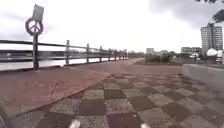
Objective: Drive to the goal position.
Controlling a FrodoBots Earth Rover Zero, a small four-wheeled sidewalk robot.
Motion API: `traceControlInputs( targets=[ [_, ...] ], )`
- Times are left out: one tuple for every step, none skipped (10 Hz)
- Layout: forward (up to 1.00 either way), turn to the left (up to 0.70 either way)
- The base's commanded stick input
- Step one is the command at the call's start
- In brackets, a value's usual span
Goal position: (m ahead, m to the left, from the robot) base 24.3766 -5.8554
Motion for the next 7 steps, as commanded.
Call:
traceControlInputs(
  targets=[
    [0.7,0.0],
    [0.7,0.0],
    [0.7,0.0],
    [0.7,-0.09],
    [0.7,-0.33],
    [0.7,-0.33],
    [0.7,-0.24]
  ],
)
